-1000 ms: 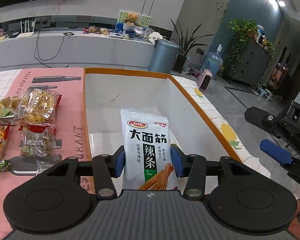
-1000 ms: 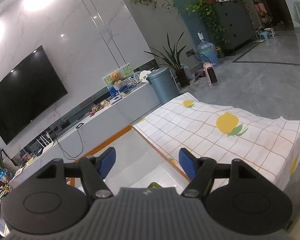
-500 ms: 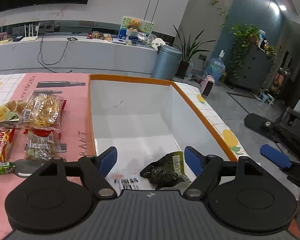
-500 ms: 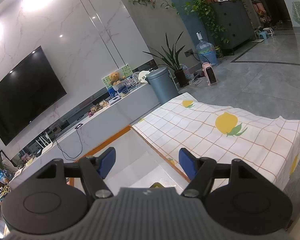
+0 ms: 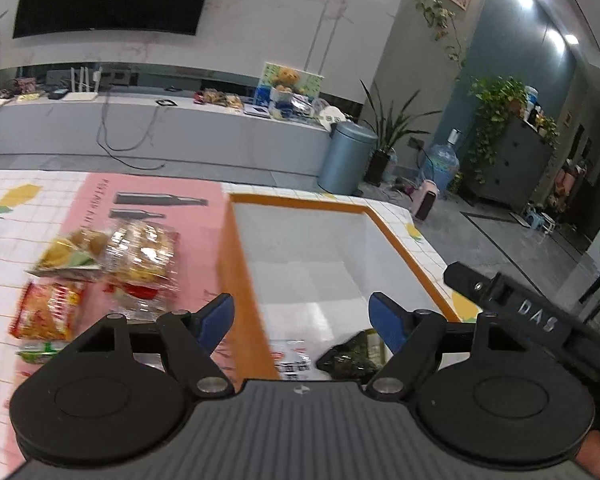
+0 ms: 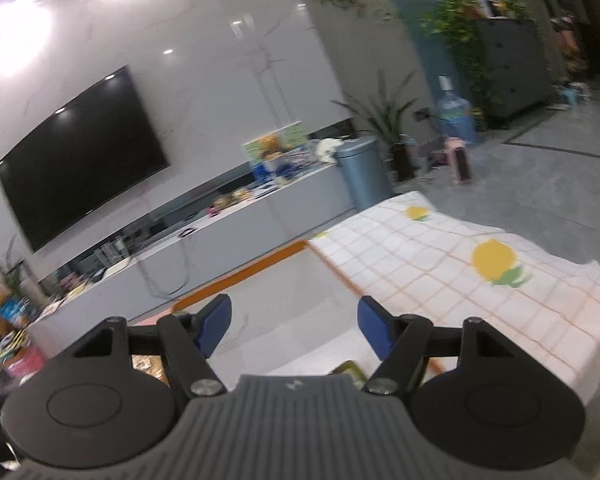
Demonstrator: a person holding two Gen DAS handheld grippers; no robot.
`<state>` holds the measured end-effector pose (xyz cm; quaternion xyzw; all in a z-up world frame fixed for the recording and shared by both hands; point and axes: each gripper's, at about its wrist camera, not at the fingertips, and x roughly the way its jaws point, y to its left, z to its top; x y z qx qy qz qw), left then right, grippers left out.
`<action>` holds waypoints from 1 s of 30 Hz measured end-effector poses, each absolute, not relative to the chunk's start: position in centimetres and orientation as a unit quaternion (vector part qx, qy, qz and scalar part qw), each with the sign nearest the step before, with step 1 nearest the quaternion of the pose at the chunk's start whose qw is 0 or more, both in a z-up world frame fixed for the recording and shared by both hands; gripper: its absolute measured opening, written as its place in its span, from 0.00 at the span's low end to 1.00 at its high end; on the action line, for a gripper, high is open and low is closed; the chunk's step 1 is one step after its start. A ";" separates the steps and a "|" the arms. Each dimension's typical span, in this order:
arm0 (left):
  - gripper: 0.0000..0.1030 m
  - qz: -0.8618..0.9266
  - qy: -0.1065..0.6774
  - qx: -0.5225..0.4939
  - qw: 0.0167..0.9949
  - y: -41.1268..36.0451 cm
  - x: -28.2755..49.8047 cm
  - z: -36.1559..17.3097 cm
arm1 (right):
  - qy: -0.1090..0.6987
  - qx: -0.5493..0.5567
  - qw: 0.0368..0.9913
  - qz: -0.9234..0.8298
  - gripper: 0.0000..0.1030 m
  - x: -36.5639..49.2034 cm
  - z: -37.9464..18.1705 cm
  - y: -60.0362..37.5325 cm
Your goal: Organize snacks
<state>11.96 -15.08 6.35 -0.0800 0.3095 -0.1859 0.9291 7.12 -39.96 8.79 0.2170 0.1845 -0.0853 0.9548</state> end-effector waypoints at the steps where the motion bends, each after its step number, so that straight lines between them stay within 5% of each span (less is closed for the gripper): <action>1: 0.87 -0.179 0.306 -0.080 0.932 -14.4 11.8 6.6 | 0.181 0.213 0.957 -0.075 0.67 7.2 8.8 -39.5; 18: 0.87 -0.082 0.288 -0.119 0.947 -2.7 9.7 7.8 | 0.114 0.143 0.980 0.078 0.61 6.0 7.9 -29.9; 30: 0.87 -0.014 0.291 -0.129 0.948 2.0 9.1 4.6 | 0.274 0.039 0.951 0.135 0.62 5.1 2.5 -20.9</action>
